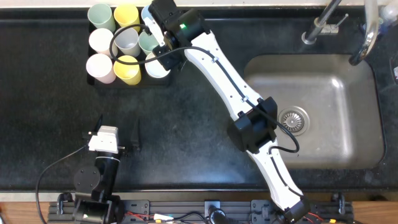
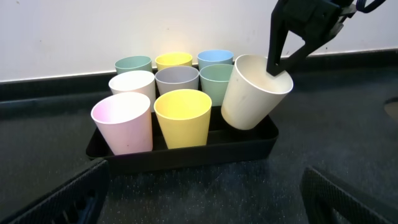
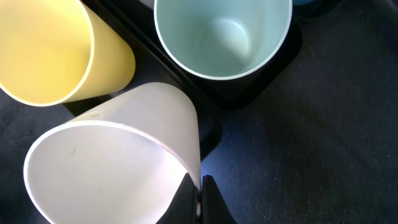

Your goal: Store Cups

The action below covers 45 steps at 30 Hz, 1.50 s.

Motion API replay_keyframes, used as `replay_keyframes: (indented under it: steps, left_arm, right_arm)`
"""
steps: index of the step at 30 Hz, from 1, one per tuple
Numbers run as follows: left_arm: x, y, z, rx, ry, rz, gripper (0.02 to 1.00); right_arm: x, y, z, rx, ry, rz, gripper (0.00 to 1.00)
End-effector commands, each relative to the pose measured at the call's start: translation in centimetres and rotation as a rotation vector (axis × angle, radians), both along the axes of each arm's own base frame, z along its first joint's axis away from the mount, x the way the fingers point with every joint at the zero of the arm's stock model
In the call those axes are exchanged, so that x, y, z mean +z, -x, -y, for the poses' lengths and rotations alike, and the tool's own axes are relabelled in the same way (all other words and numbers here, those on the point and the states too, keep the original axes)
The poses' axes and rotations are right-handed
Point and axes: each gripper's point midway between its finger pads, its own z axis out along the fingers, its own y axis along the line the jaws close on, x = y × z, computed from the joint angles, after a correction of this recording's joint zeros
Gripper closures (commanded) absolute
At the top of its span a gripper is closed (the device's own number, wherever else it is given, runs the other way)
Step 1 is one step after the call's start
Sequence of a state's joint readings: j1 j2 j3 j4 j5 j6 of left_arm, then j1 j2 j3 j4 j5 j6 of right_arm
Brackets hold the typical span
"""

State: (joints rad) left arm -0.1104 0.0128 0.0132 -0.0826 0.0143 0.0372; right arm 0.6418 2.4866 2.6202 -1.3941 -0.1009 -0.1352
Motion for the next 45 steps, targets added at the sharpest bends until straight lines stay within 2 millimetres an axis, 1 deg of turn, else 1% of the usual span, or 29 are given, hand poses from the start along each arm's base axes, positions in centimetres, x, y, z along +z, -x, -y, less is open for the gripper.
replay_keyframes:
  steps: [1, 4, 8, 13, 23, 33, 34, 35, 36, 38, 39, 42, 45]
  left_arm:
    - [0.0, 0.0, -0.2, 0.006, -0.018, 0.008, 0.020]
    - [0.0, 0.0, -0.2, 0.006, -0.018, 0.008, 0.020]
    - [0.0, 0.0, -0.2, 0.006, -0.018, 0.008, 0.020]
    - [0.0, 0.0, -0.2, 0.006, -0.018, 0.008, 0.020]
    - [0.0, 0.0, -0.2, 0.006, -0.018, 0.008, 0.020]
    - [0.0, 0.0, -0.2, 0.006, -0.018, 0.008, 0.020]
    - [0.0, 0.0, -0.2, 0.006, -0.018, 0.008, 0.020]
    - [0.0, 0.0, -0.2, 0.006, -0.018, 0.008, 0.018]
    - [0.0, 0.0, -0.2, 0.005, -0.018, 0.008, 0.020]
    - [0.0, 0.0, -0.2, 0.006, -0.018, 0.008, 0.020]
    - [0.0, 0.0, -0.2, 0.006, -0.018, 0.008, 0.020]
    - [0.0, 0.0, -0.2, 0.006, -0.018, 0.008, 0.020]
    - [0.0, 0.0, -0.2, 0.006, -0.018, 0.008, 0.018]
  right_arm:
    - [-1.4, -0.3, -0.2, 0.005, 0.001, -0.021, 0.958]
    - [-1.9, -0.2, -0.2, 0.008, 0.009, -0.030, 0.956]
    - [-2.0, -0.2, -0.2, 0.008, 0.011, -0.033, 0.956]
    - [-2.9, 0.0, -0.1, 0.011, 0.025, -0.050, 0.956]
    - [-2.9, -0.2, 0.1, 0.008, 0.024, -0.050, 0.956]
    - [-3.3, -0.1, 0.1, 0.008, 0.029, -0.057, 0.952]
    - [-3.3, -0.2, 0.1, 0.007, 0.029, -0.056, 0.928]
    - [-3.3, -0.2, 0.1, 0.007, 0.029, -0.056, 0.818]
    - [-3.3, -0.2, 0.1, 0.007, 0.029, -0.056, 0.684]
    - [-3.3, -0.2, 0.1, 0.007, 0.029, -0.056, 0.367]
    - [-3.3, -0.2, 0.1, 0.007, 0.029, -0.055, 0.316]
    - [-3.3, -0.3, 0.0, 0.007, 0.027, -0.051, 0.251]
    - [-3.2, -0.5, 0.0, 0.004, 0.026, -0.041, 0.095]
